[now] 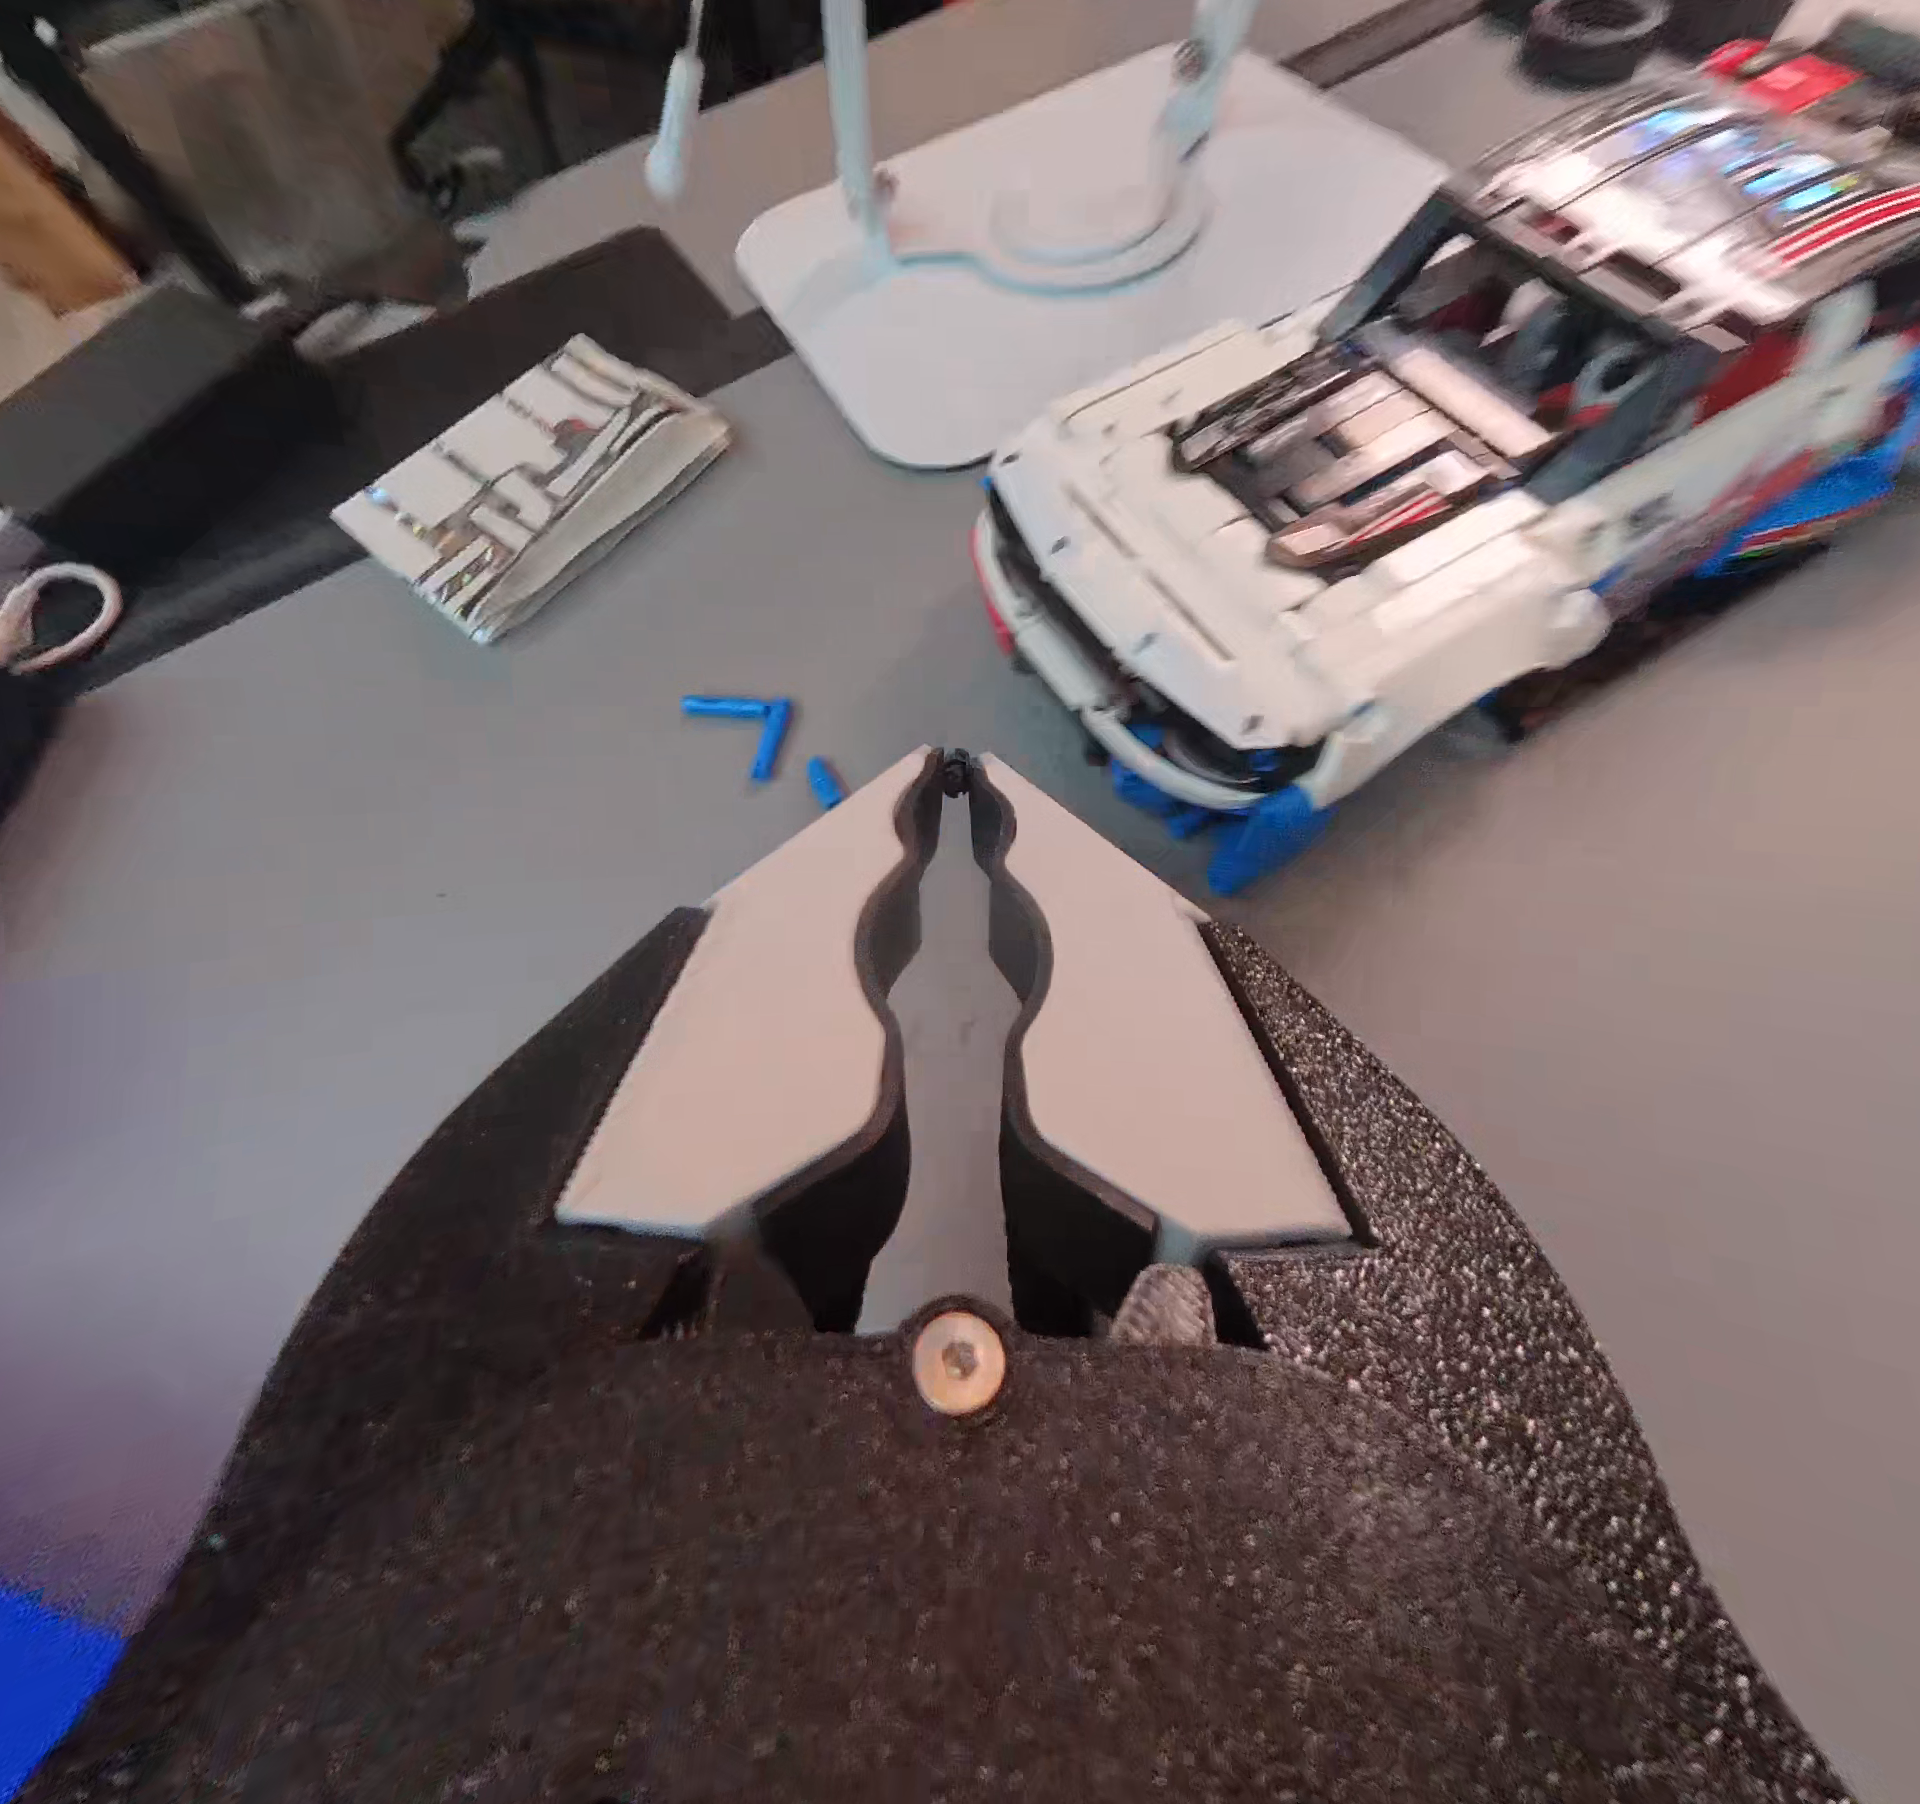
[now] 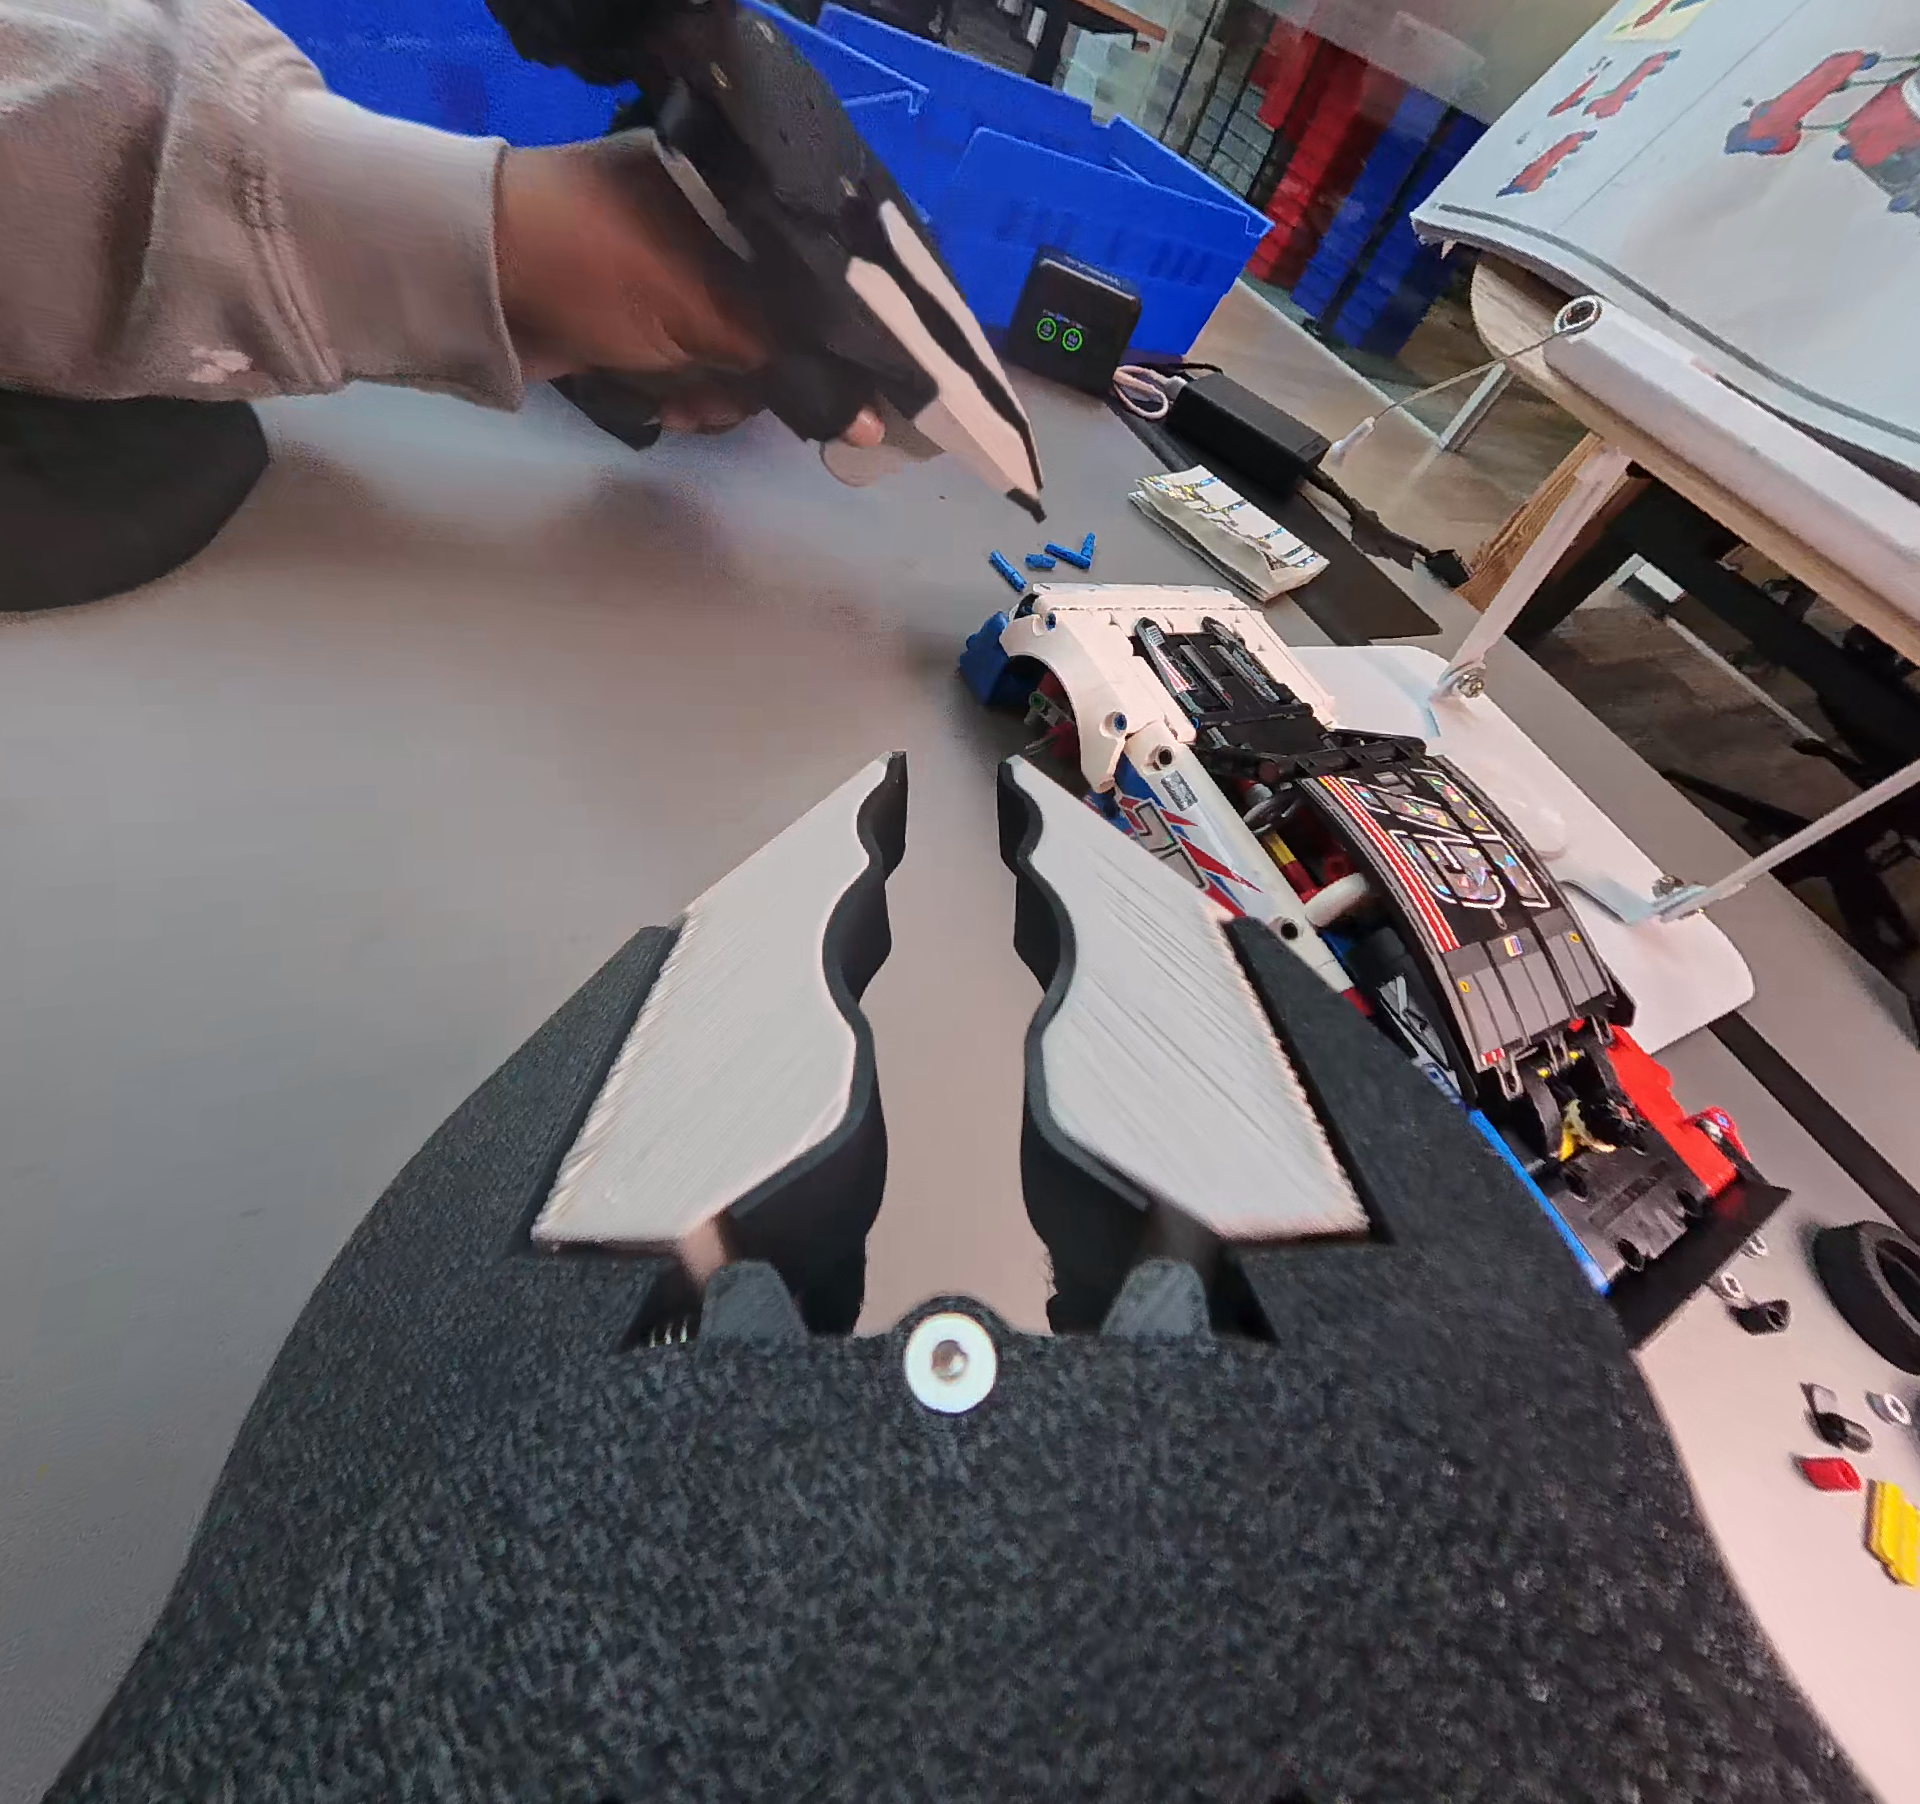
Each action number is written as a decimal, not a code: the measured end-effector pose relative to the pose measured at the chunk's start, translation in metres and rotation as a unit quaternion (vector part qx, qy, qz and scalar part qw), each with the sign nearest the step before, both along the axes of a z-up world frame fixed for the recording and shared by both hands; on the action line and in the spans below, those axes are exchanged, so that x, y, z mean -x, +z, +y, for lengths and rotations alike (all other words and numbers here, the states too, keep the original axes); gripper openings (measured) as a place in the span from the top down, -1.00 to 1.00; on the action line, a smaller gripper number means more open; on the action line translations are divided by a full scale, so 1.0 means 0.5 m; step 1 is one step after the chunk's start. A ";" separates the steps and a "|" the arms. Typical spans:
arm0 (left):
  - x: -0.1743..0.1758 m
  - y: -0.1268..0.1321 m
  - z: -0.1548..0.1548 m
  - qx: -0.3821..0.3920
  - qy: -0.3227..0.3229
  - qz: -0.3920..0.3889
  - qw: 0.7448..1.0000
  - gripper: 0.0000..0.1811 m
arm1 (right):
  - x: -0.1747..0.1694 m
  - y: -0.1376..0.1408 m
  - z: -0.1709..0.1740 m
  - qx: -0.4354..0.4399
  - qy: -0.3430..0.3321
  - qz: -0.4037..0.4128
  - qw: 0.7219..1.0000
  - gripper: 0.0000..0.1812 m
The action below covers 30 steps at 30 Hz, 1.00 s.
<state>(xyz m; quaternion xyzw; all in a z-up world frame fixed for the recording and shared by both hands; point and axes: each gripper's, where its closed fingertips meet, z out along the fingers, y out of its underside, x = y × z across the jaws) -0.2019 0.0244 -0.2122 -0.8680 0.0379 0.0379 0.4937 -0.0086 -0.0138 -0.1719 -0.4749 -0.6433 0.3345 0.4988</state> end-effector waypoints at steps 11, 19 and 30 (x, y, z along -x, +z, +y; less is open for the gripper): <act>0.085 -0.061 0.011 0.061 0.077 -0.020 0.995 0.86 | -0.010 -0.016 0.008 0.004 -0.012 -0.015 1.000 0.83; 0.065 -0.015 0.019 -0.007 0.052 -0.042 0.998 0.51 | -0.010 -0.026 0.011 0.004 -0.017 -0.025 1.000 0.84; -0.042 0.157 -0.035 -0.213 -0.052 -0.071 0.973 0.71 | -0.009 -0.033 0.029 0.012 -0.037 -0.020 0.999 0.77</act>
